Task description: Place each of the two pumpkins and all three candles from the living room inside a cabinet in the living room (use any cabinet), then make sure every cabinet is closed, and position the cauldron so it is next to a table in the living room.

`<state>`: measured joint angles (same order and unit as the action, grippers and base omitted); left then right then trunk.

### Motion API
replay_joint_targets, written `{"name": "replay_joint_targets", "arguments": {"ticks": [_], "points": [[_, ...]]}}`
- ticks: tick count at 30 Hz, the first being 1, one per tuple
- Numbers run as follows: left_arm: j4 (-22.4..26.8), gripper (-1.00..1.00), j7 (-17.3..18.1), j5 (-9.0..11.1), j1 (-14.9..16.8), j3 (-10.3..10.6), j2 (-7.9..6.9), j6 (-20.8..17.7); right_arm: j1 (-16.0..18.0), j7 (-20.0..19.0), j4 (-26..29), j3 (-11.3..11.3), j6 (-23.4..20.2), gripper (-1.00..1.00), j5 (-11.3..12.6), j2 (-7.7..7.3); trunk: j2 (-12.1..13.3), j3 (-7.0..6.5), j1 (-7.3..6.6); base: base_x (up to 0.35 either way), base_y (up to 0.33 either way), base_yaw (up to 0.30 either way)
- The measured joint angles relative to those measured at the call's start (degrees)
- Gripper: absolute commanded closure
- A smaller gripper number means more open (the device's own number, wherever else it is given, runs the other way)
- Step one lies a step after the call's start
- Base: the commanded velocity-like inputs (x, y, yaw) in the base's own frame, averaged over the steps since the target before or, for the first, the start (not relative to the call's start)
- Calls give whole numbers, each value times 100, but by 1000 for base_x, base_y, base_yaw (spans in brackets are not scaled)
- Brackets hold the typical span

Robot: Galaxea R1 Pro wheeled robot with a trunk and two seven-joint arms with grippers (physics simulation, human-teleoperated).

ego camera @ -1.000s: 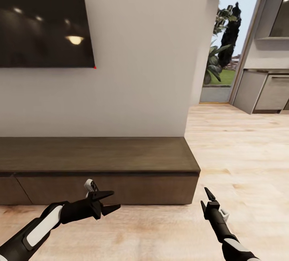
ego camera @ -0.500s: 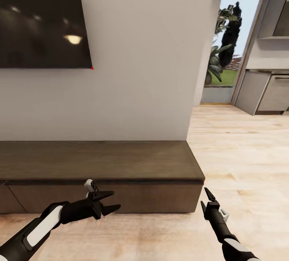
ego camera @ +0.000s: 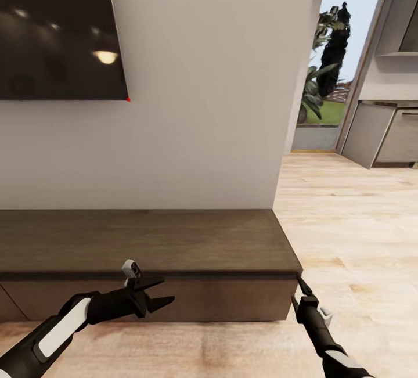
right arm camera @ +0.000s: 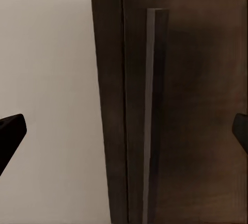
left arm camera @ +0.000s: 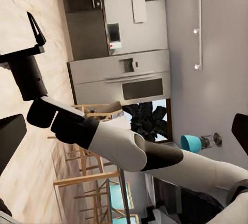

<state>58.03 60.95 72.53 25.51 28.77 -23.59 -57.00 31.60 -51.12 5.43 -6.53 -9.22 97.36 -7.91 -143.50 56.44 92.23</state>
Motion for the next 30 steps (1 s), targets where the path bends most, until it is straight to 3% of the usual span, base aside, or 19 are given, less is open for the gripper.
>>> {"name": "replay_joint_targets", "arguments": {"ticks": [9,17,30], "points": [[0,-100,0,6,0,0,-9,2,0,33,-70,-31,9,-100,-24,2,0,0,0,0,0,0],[0,-100,0,7,0,-4,-2,2,0,538,-55,-76,19,-100,-49,-4,-1,21,3,0,0,0],[-11,-100,0,9,0,-4,-11,-1,0,543,10,-99,31,-100,-58,18,-3,44,5,0,4,0]]}}
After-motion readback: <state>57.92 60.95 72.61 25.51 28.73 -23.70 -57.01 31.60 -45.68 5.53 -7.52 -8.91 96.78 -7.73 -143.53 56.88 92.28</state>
